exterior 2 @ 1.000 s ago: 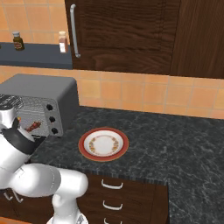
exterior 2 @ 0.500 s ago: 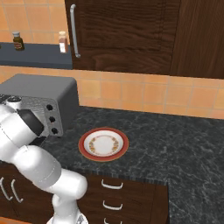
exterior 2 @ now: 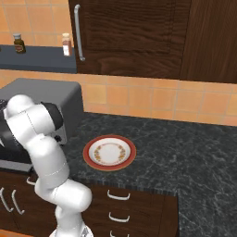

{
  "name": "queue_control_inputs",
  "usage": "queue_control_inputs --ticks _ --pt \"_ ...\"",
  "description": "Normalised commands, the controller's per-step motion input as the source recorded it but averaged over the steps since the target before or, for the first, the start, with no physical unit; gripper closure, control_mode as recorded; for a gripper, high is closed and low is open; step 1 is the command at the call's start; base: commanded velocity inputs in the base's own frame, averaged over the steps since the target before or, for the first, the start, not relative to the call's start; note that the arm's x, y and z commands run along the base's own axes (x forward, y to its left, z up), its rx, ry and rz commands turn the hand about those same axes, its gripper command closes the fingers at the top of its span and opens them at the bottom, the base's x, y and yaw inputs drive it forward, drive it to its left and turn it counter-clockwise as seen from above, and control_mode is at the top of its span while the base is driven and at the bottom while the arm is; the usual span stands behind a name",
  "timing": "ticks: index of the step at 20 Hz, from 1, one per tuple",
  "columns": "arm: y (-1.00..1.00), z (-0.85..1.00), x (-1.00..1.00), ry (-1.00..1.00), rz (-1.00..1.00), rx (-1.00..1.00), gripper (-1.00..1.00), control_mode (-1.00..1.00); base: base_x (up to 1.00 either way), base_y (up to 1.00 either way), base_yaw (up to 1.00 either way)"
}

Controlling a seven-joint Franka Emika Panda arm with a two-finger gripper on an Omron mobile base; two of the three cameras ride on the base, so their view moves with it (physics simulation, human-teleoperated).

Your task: Pick up the kebab skewer and baguette bread, and place them inside the toaster oven. Close the toaster oven door and start by setting the timer.

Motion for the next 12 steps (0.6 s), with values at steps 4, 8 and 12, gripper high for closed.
queue_control_inputs --ticks 4,8,12 --pt "0.00 0.00 0.29 0.00 -0.09 0.00 -1.00 -1.00 0.00 0.00 0.00" --pt "0.07 0.03 -0.06 -0.03 -0.06 0.00 -1.00 -1.00 0.00 0.00 0.00" --pt "0.00 0.21 -0.95 -0.02 0.00 0.00 -1.00 -1.00 0.00 0.00 0.00"
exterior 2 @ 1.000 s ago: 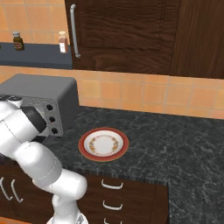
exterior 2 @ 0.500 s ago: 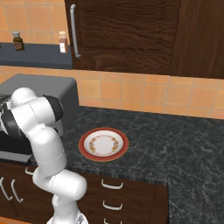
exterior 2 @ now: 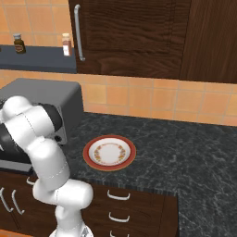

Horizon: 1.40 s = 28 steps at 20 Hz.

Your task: Pick up the kebab skewer and baguette bread, and place them inside the toaster oven. Close the toaster oven door and start by setting the timer.

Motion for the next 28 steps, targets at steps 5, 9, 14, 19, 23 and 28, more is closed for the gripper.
queue_control_inputs --ticks 5,9,14,19,23,28 --pt "0.00 0.23 -1.00 0.00 0.05 0.00 -1.00 -1.00 0.00 0.00 0.00" --pt "0.00 0.06 -1.00 0.00 0.22 0.00 -1.00 -1.00 0.00 0.00 0.00" --pt "0.00 0.00 -1.00 0.00 0.29 0.00 -1.00 -1.00 0.00 0.00 0.00" --pt "0.00 -0.03 -0.89 0.00 0.22 0.00 -1.00 -1.00 0.00 0.00 0.00" --pt "0.00 -0.33 -0.37 0.00 0.17 0.00 -1.00 -1.00 0.00 0.00 0.00" --pt "0.00 -0.49 0.15 0.00 0.11 0.00 -1.00 -1.00 0.00 0.00 0.00"
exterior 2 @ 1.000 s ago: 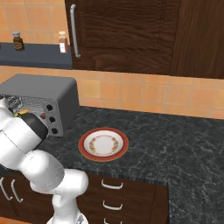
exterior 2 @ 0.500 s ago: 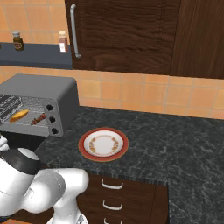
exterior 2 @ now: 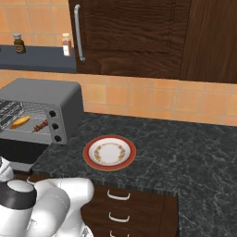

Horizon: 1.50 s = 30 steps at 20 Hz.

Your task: Pick up the kebab skewer and baguette bread, and place them inside the toaster oven. Close the toaster oven door and start by setting the timer.

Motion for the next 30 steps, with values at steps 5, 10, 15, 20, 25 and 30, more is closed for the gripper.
queue_control_inputs --ticks 5,10,15,20,25,30 --pt "0.06 -0.28 0.52 0.00 0.11 0.00 -1.00 -1.00 0.00 0.00 0.00" --pt "0.06 -0.04 0.46 -0.03 0.07 0.00 -1.00 -1.00 0.00 0.00 0.00" --pt "0.08 -0.03 0.17 -0.15 0.06 0.00 -1.00 -1.00 0.00 0.00 0.00" --pt "-0.01 0.26 0.56 -0.28 0.02 0.00 -1.00 -1.00 0.00 0.00 0.00" --pt "-0.11 0.75 0.98 -0.30 0.00 0.02 -1.00 -1.00 0.00 0.00 0.00" --pt "-0.25 0.92 1.00 -0.24 0.00 0.05 -1.00 -1.00 0.00 0.00 0.00"
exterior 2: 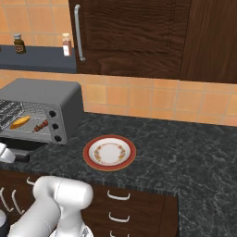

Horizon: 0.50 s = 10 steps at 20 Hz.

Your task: Pick up the kebab skewer and baguette bread, and place them inside the toaster oven. Close the toaster oven door and start by setting the timer.

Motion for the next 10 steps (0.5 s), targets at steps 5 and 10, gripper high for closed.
queue_control_inputs --ticks 5,10 --pt "-0.28 0.68 1.00 -0.20 0.00 0.05 -1.00 -1.00 0.00 0.00 0.00" --pt "-0.23 0.02 0.98 -0.19 0.03 0.03 -1.00 -1.00 0.00 0.00 0.00"
